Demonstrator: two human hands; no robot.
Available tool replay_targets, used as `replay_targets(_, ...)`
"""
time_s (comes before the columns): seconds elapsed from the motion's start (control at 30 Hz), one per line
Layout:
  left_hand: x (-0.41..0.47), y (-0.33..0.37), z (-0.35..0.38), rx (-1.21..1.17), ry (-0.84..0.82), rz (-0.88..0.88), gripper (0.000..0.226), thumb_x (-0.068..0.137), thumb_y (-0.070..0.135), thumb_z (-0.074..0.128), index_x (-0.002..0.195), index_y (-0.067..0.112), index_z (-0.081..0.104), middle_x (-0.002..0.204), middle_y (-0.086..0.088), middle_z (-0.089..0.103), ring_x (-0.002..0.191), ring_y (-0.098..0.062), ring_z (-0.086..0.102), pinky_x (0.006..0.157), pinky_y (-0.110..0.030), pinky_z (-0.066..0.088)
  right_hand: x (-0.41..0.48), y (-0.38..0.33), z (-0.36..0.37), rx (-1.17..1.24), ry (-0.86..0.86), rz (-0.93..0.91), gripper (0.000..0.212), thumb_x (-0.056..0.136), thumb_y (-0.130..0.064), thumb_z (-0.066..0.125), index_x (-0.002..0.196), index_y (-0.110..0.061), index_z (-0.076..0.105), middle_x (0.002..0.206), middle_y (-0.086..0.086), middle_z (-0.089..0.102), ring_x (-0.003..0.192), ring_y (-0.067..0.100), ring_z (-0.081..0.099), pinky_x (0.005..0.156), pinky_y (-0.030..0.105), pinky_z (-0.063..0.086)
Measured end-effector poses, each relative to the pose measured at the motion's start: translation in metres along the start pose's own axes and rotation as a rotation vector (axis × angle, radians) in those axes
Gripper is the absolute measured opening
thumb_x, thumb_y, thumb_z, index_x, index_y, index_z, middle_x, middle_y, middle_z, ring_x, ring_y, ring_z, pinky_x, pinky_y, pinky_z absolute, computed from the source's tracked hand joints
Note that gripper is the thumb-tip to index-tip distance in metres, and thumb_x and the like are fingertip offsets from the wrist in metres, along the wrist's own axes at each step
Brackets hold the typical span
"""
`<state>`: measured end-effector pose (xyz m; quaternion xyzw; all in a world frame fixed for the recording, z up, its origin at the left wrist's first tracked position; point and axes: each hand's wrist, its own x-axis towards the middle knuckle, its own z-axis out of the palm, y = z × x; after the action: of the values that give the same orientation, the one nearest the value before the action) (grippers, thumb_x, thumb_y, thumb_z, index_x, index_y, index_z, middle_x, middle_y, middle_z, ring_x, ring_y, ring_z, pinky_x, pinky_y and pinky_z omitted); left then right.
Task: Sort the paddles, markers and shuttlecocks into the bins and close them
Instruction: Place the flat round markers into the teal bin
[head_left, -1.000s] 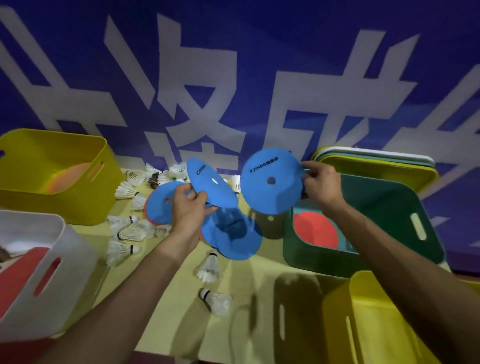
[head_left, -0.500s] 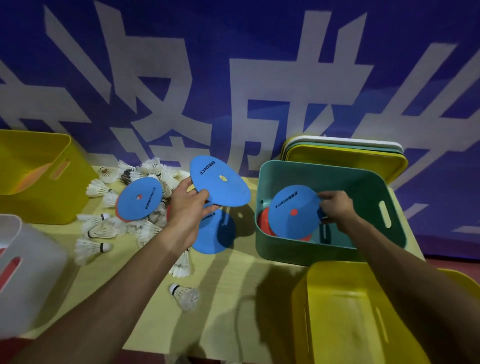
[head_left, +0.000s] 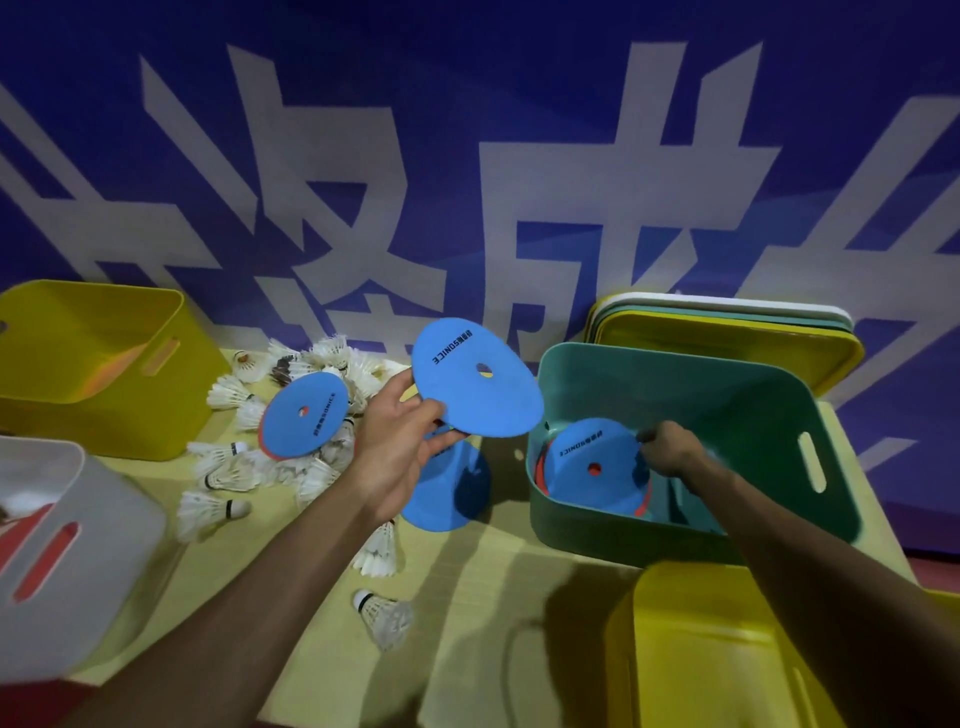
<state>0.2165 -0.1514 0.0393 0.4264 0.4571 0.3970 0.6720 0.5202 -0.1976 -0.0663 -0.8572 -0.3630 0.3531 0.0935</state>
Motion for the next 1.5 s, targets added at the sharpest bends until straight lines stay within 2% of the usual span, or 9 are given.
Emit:
replay_targets(0.13, -0.001, 0.009, 0.02, -0.054, -0.054, 0.011, 0.038, 0.092, -0.008, 0.047, 0.123, 0.011, 0.054, 0.109, -0.01, 0.071, 0.098, -0.024, 0.07, 0.076, -0.036, 0.059, -0.006, -0.004, -0.015, 0.095, 0.054, -0.074, 0.027, 0.092, -0.004, 0.047, 0.109, 0.007, 0.065, 0.108, 0.021, 0.065, 0.084, 0.026, 0.053, 0.08, 0.043, 0.05)
replay_targets(0.2, 0.001, 0.012, 0.031, -0.057, -0.068, 0.013, 0.035, 0.091, -0.01, 0.047, 0.113, 0.015, 0.057, 0.106, -0.009, 0.071, 0.093, -0.021, 0.071, 0.07, -0.033, 0.06, -0.018, -0.016, -0.02, 0.402, -0.012, -0.113, 0.025, 0.098, -0.015, 0.048, 0.099, 0.003, 0.064, 0.105, 0.021, 0.064, 0.082, 0.025, 0.059, 0.083, 0.047, 0.053)
replay_targets(0.33, 0.004, 0.009, 0.052, -0.041, -0.115, -0.018, 0.033, 0.091, -0.009, 0.048, 0.112, 0.015, 0.057, 0.111, -0.01, 0.069, 0.098, -0.023, 0.069, 0.075, -0.037, 0.06, -0.055, -0.045, -0.041, 0.956, -0.295, -0.209, 0.041, 0.1, -0.039, 0.041, 0.112, -0.004, 0.06, 0.099, 0.015, 0.066, 0.087, 0.031, 0.067, 0.067, 0.038, 0.06)
replay_targets(0.5, 0.006, -0.003, 0.073, 0.032, -0.197, -0.061, 0.033, 0.092, -0.007, 0.049, 0.118, 0.011, 0.055, 0.113, -0.013, 0.069, 0.093, -0.023, 0.071, 0.074, -0.036, 0.06, -0.071, -0.039, -0.057, 1.006, -0.13, -0.27, 0.031, 0.085, -0.006, 0.067, 0.115, -0.003, 0.057, 0.092, 0.017, 0.067, 0.073, 0.025, 0.065, 0.054, 0.031, 0.058)
replay_targets(0.73, 0.008, -0.013, 0.077, 0.162, -0.231, -0.084, 0.034, 0.094, 0.004, 0.055, 0.127, 0.011, 0.054, 0.107, -0.01, 0.072, 0.094, -0.022, 0.071, 0.079, -0.034, 0.059, -0.072, 0.006, -0.056, 1.036, 0.004, -0.2, 0.026, 0.082, 0.005, 0.065, 0.102, -0.009, 0.056, 0.092, 0.022, 0.066, 0.073, 0.03, 0.064, 0.048, 0.029, 0.054)
replay_targets(0.93, 0.015, 0.002, 0.049, 0.214, -0.173, -0.047, 0.028, 0.095, 0.002, 0.05, 0.121, 0.01, 0.058, 0.113, -0.009, 0.069, 0.096, -0.023, 0.071, 0.086, -0.037, 0.055, -0.043, 0.02, -0.045, 0.626, 0.185, 0.0, 0.034, 0.085, 0.008, 0.059, 0.113, -0.012, 0.055, 0.1, 0.018, 0.063, 0.073, 0.029, 0.069, 0.057, 0.039, 0.059)
replay_targets(1.17, 0.011, 0.011, 0.015, 0.197, -0.115, -0.025, 0.024, 0.095, 0.002, 0.051, 0.114, 0.01, 0.062, 0.108, -0.01, 0.071, 0.093, -0.023, 0.071, 0.082, -0.032, 0.057, -0.015, 0.0, -0.012, 0.324, 0.14, 0.048, 0.04, 0.088, 0.007, 0.056, 0.124, -0.01, 0.053, 0.099, 0.02, 0.06, 0.064, 0.025, 0.063, 0.05, 0.033, 0.056)
replay_targets(1.37, 0.002, 0.013, 0.007, 0.207, -0.101, -0.036, 0.024, 0.095, 0.002, 0.049, 0.113, 0.011, 0.062, 0.106, -0.011, 0.071, 0.093, -0.025, 0.071, 0.088, -0.036, 0.055, -0.005, -0.008, -0.002, 0.109, 0.141, -0.01, 0.043, 0.087, 0.001, 0.051, 0.13, -0.007, 0.051, 0.107, 0.017, 0.063, 0.086, 0.028, 0.067, 0.077, 0.04, 0.059)
replay_targets(1.5, 0.002, 0.01, 0.007, 0.217, -0.098, -0.05, 0.024, 0.096, 0.002, 0.049, 0.112, 0.012, 0.063, 0.104, -0.01, 0.071, 0.092, -0.024, 0.072, 0.086, -0.035, 0.056, -0.011, -0.001, -0.007, -0.015, 0.041, 0.01, 0.032, 0.092, -0.004, 0.052, 0.123, -0.002, 0.055, 0.099, 0.01, 0.056, 0.082, 0.023, 0.063, 0.072, 0.031, 0.058)
